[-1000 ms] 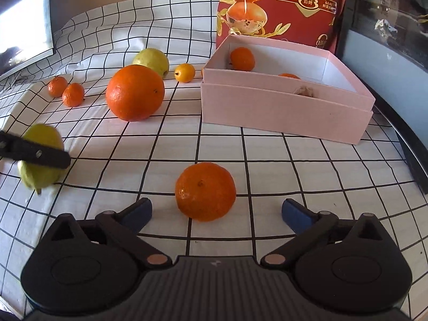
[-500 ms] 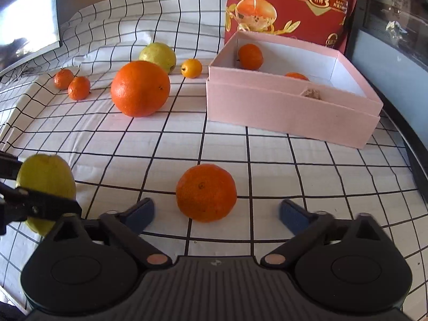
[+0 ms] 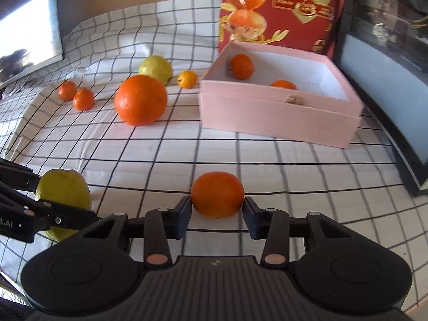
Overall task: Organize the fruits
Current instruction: 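Lower the green pear into the pink box with the left gripper while the right gripper carries the tangerine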
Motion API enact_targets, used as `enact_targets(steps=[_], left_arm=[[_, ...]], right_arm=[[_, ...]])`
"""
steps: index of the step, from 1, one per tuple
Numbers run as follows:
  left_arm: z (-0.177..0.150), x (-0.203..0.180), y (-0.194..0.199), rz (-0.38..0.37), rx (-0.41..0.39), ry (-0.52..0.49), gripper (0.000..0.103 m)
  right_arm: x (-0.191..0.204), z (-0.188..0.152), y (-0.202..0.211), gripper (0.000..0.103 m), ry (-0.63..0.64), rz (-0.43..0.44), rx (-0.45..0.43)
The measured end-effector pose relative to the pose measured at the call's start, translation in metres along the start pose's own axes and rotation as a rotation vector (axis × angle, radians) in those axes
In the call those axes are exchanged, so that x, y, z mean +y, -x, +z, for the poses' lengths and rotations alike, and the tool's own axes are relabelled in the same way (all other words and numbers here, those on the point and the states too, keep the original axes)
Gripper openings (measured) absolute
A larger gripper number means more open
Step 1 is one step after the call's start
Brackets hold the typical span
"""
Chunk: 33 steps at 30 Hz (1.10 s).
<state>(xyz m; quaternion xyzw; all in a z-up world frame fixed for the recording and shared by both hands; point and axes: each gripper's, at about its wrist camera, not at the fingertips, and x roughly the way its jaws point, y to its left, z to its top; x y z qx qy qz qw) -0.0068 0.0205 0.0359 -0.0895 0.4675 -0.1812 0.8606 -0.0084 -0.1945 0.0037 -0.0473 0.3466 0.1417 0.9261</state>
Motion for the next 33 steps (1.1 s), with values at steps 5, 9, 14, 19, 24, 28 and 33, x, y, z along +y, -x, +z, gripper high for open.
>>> enact_targets(steps=[5,9,14,19,24,28,33], left_arm=[[0.050,-0.011,0.006,-0.049,-0.082,-0.034,0.064],[0.107,-0.027,0.011,-0.065,-0.188,-0.100,0.064],[0.142,-0.035,0.006,-0.086,-0.235,-0.072,0.064],[0.118,-0.026,-0.001,-0.074,-0.176,-0.052,0.064],[0.074,-0.016,-0.010,-0.052,-0.076,-0.026,0.064],[0.041,-0.008,-0.015,-0.047,-0.012,0.010,0.064],[0.022,-0.006,-0.017,-0.027,0.018,0.002,0.064]], right_arm=[[-0.023,0.015,0.022,0.025,-0.050,-0.043,-0.067],[-0.040,0.038,0.039,0.022,-0.090,-0.056,-0.128],[-0.049,0.037,0.029,0.026,-0.094,-0.073,-0.091],[-0.041,0.011,0.016,0.056,-0.103,-0.071,-0.050],[-0.029,0.005,-0.002,0.061,-0.066,-0.030,-0.029],[-0.027,0.004,-0.019,0.060,-0.082,-0.017,0.007],[-0.021,-0.003,-0.019,0.042,-0.041,-0.029,0.007]])
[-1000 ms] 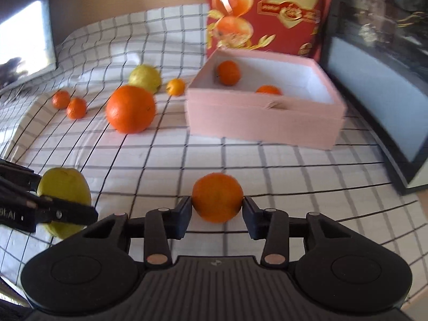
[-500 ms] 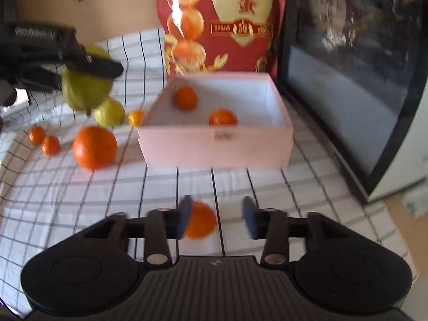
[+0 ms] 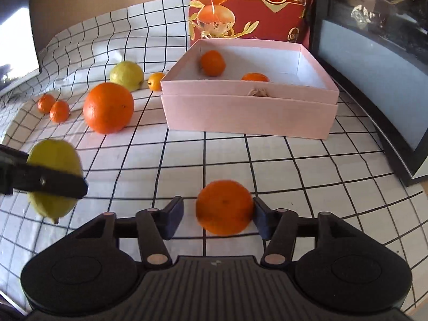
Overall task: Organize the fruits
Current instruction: 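Lower the green pear into the pink box with the left gripper while the right gripper carries the tangerine, then release the tangerine into the pink box with the right gripper while the left gripper grasps another tangerine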
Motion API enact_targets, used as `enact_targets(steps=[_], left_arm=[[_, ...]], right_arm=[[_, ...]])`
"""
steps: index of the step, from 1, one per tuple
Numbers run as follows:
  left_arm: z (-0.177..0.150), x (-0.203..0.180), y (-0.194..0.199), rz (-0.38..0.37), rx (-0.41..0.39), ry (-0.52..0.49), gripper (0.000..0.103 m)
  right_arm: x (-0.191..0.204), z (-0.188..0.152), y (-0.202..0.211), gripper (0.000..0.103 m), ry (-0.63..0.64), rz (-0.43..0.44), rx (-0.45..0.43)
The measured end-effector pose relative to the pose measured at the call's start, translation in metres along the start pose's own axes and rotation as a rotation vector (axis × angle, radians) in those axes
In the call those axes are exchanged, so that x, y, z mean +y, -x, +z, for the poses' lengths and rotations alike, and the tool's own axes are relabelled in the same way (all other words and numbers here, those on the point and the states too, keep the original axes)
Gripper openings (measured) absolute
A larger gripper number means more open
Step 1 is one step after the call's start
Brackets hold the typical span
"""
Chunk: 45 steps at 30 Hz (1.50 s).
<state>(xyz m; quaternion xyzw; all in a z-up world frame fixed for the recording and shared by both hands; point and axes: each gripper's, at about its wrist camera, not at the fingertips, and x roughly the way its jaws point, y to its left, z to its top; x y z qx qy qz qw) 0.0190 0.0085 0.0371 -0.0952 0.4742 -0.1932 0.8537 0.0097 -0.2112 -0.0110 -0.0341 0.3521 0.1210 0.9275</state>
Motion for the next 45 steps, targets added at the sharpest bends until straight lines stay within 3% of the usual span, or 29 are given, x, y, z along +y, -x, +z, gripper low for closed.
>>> enact_targets(steps=[6,9,12,16,20,25,30,35,41,45], left_arm=[[0.020,-0.011,0.003,-0.038,-0.043,-0.020,0.064],[0.061,-0.029,0.009,-0.054,-0.110,-0.104,0.064],[0.114,-0.047,0.000,-0.045,-0.149,-0.157,0.064],[0.175,-0.064,-0.050,0.051,-0.041,-0.173,0.064],[0.196,-0.073,-0.100,0.094,0.101,-0.233,0.064],[0.199,-0.072,-0.140,0.020,0.282,-0.245,0.064],[0.196,-0.076,-0.141,-0.003,0.257,-0.270,0.061],[0.187,-0.072,-0.104,-0.064,0.126,-0.295,0.059],[0.140,-0.028,-0.030,-0.153,-0.044,-0.158,0.058],[0.098,0.007,0.011,-0.094,-0.131,-0.029,0.057]], right_arm=[[-0.013,0.014,0.008,0.042,-0.036,0.007,-0.008],[-0.027,0.049,0.027,0.042,-0.041,0.011,-0.097],[-0.038,0.098,0.046,0.042,-0.009,-0.039,-0.192],[-0.056,0.152,0.052,0.042,-0.005,-0.083,-0.227],[-0.078,0.168,0.036,0.042,-0.078,-0.118,-0.184],[-0.096,0.153,0.021,0.042,-0.140,-0.157,-0.134],[-0.101,0.142,0.013,0.042,-0.156,-0.165,-0.103],[-0.099,0.145,0.005,0.042,-0.159,-0.158,-0.088],[-0.080,0.166,-0.018,0.042,-0.150,-0.046,-0.061],[-0.060,0.189,-0.053,0.042,-0.175,0.065,0.003]])
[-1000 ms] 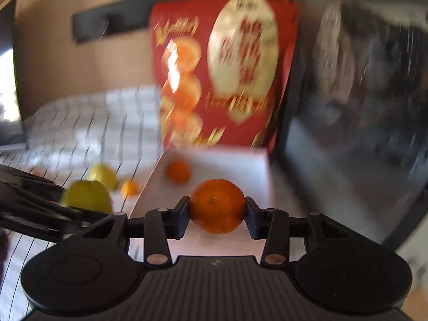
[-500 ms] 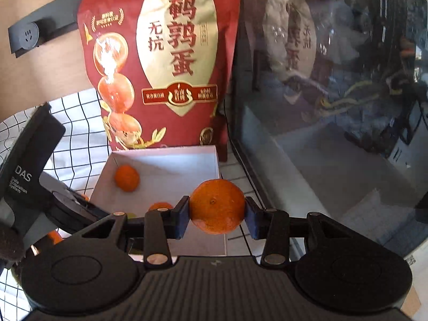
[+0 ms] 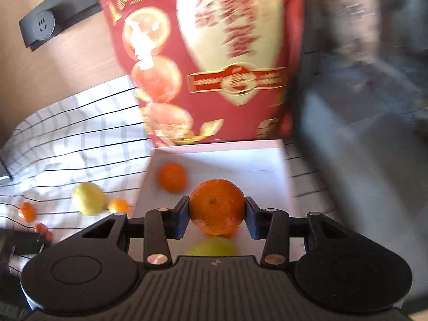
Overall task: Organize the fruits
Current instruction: 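Release the tangerine into the pink box with the right gripper while the left gripper grasps another tangerine, then grasp a kumquat with the right gripper while the left gripper holds its tangerine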
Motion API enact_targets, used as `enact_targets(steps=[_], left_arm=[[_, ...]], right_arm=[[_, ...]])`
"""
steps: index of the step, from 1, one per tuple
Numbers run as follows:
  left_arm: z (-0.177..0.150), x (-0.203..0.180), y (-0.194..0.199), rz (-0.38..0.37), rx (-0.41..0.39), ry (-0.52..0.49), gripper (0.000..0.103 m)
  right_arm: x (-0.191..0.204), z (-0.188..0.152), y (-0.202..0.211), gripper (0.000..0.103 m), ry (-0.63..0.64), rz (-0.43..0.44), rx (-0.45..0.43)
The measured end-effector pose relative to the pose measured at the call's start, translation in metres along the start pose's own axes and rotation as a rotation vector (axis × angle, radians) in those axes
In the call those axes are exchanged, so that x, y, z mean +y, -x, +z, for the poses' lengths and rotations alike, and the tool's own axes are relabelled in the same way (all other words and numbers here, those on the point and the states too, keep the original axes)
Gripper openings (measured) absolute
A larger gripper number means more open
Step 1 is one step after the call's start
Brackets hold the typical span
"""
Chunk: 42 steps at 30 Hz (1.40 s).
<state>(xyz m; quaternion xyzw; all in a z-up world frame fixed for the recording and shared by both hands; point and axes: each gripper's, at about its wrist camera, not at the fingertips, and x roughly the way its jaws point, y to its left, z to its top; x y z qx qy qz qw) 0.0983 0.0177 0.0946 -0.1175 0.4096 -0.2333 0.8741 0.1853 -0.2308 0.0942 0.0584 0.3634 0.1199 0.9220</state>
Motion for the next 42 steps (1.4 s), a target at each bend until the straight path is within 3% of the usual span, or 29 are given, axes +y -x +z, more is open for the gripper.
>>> enact_targets(steps=[4,6,9,13,16,19,27,31,35,42], left_arm=[[-0.039,0.033,0.041,0.155,-0.055,0.080,0.057],[-0.053,0.052,0.055,0.247,-0.066,0.117,0.057],[-0.069,0.083,0.077,0.349,-0.095,0.206,0.057],[-0.074,0.108,0.093,0.483,-0.154,0.267,0.057],[-0.068,0.129,0.100,0.538,-0.183,0.311,0.057],[-0.056,0.138,0.095,0.570,-0.207,0.320,0.057],[-0.036,0.137,0.074,0.560,-0.202,0.273,0.057],[-0.029,0.130,0.053,0.553,-0.147,0.190,0.057],[-0.024,0.127,0.033,0.626,-0.106,0.135,0.058],[-0.020,0.133,0.014,0.595,-0.057,0.122,0.058]], right_arm=[[0.014,0.013,-0.041,0.042,-0.042,0.076,0.093],[0.022,0.014,-0.052,0.043,-0.030,0.055,0.110],[0.040,0.009,-0.045,0.051,0.045,0.021,0.070],[0.061,-0.004,-0.019,0.058,0.115,0.045,0.001],[0.078,-0.025,0.006,0.068,0.188,0.043,-0.061],[0.092,-0.051,0.023,0.071,0.257,0.038,-0.080],[0.102,-0.119,0.045,0.071,0.340,0.042,-0.045],[0.100,-0.126,0.042,0.071,0.350,0.031,-0.033],[0.097,-0.127,0.042,0.071,0.326,0.034,-0.029],[0.090,-0.135,0.044,0.071,0.319,0.010,-0.009]])
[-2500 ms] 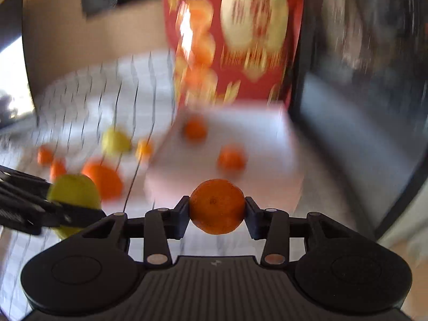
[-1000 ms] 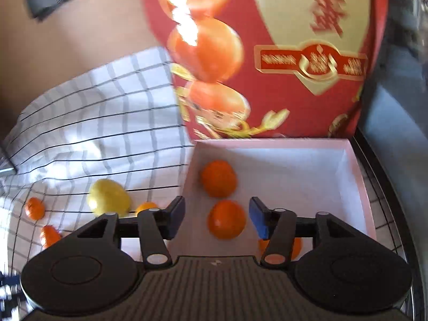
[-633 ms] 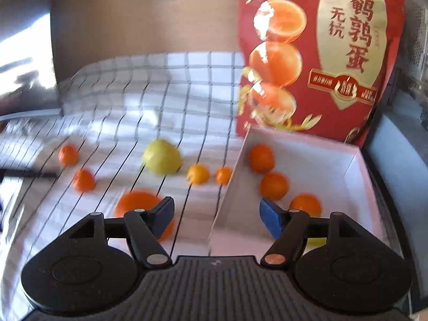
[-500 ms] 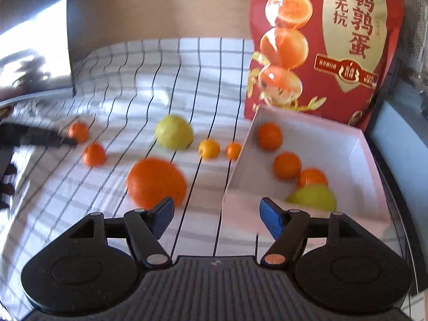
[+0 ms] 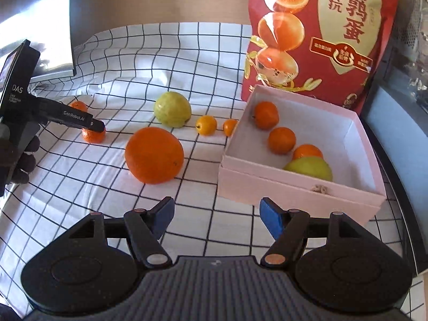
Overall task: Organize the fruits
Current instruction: 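Grasp a kumquat with the right gripper while the left gripper holds its tangerine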
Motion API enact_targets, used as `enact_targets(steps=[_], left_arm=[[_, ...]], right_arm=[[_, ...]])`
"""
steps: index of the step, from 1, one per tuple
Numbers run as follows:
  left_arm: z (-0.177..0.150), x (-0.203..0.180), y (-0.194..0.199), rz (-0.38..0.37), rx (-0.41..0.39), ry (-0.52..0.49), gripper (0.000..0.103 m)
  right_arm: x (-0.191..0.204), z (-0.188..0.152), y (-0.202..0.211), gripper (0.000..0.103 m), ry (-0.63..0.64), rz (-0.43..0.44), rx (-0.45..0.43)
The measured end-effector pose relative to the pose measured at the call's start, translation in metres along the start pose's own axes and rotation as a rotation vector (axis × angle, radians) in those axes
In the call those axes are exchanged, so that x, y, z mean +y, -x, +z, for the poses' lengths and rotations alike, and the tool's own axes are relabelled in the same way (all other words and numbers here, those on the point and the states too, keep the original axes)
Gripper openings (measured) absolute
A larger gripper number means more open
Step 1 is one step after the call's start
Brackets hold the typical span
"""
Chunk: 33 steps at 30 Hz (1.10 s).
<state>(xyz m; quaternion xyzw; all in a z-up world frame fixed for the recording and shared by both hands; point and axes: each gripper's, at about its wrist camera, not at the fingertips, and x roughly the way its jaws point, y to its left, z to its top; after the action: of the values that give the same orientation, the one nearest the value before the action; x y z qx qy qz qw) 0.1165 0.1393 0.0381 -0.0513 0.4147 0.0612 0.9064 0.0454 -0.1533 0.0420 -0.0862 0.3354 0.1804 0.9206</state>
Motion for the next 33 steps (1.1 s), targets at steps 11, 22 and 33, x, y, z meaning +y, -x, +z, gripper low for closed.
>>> enact_targets(steps=[11,22,33], left_arm=[[-0.022,0.002,0.020,-0.101,0.020,0.029,0.051],[-0.084,-0.026,0.080,-0.176,0.068,-0.007,0.051],[-0.101,-0.010,0.084,-0.147,0.095,0.056,0.051]], right_arm=[[0.000,0.030,0.003,0.069,0.072,-0.004,-0.052],[0.000,0.116,-0.077,0.055,0.051,0.104,0.063],[0.039,0.133,-0.161,0.049,0.170,0.011,0.185]])
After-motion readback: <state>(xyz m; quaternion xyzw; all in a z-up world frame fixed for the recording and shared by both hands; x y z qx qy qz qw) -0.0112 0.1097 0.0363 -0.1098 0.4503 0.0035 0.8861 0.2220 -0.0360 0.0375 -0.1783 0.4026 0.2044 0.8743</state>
